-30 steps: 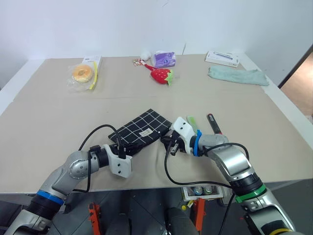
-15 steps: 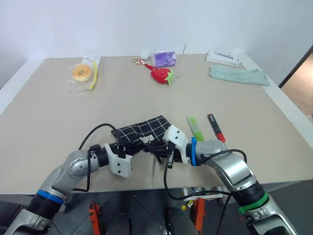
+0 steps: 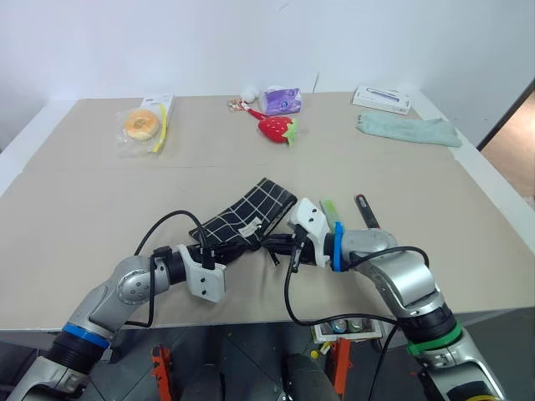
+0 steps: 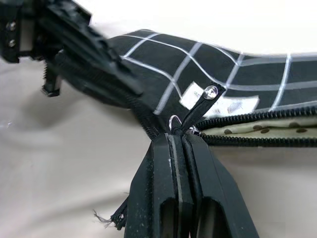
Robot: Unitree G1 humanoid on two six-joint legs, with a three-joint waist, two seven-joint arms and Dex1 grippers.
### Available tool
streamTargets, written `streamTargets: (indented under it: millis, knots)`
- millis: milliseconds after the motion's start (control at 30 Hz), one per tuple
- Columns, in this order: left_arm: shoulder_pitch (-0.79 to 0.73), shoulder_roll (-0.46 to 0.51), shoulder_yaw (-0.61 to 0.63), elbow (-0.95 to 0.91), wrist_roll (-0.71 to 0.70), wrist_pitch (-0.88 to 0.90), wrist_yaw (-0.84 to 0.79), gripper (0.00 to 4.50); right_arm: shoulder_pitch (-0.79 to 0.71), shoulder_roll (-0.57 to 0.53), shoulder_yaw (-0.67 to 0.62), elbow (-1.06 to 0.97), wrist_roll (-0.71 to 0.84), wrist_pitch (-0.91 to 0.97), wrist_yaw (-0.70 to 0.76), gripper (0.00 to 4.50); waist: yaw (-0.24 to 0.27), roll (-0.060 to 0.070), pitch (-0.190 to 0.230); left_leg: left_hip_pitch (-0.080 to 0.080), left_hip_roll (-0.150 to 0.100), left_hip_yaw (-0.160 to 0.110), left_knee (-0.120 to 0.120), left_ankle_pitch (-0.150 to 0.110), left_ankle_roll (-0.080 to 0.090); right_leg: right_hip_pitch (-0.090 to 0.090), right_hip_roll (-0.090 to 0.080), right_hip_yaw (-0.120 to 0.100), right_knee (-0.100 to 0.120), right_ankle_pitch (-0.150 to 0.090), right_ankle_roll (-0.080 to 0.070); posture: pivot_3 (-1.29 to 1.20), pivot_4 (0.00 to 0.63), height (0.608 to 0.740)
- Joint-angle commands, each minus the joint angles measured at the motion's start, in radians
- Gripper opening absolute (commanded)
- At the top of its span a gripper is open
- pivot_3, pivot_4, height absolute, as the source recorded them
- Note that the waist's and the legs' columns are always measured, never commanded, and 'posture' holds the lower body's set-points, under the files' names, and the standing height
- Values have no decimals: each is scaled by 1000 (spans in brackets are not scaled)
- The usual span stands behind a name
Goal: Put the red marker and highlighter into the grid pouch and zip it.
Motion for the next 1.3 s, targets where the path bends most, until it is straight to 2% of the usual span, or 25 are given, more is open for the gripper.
streamTargets:
  millis: [33,367,500,767,867,1067,1300]
  knots:
    - [-8,2,20,-30,-13,4,7,0,2,-39,8,-34,26,-9,55,17,0,0,0,0,0,0,0,0,0,0,0,0,0,0,0,0,150,740]
    - [-12,-7,26,-46,-26,10,12,0,26,-26,75,-82,22,11,46,17,0,0,0,0,0,0,0,0,0,0,0,0,0,0,0,0,150,740]
    - [-9,-4,31,-54,-35,11,11,0,26,-58,112,-15,-64,-29,15,17,0,-1,0,0,0,0,0,0,0,0,0,0,0,0,0,0,150,740]
    - [7,5,48,-95,-82,16,5,0,21,-78,79,43,-82,-54,11,17,0,-1,0,0,0,0,0,0,0,0,0,0,0,0,0,0,150,740]
    - [18,10,48,-93,-83,15,1,0,28,-82,73,22,-61,-56,34,17,0,-1,1,0,0,0,0,0,0,0,0,0,0,0,0,0,150,740]
    - [18,5,45,-89,-78,19,-2,0,37,10,32,-137,117,25,57,17,0,-1,1,0,2,0,0,0,0,0,2,0,0,0,1,0,150,740]
    - [18,-2,40,-91,-77,24,-10,0,18,34,4,-100,104,34,8,17,0,-1,1,0,2,0,0,0,0,0,2,0,0,0,-1,0,150,740]
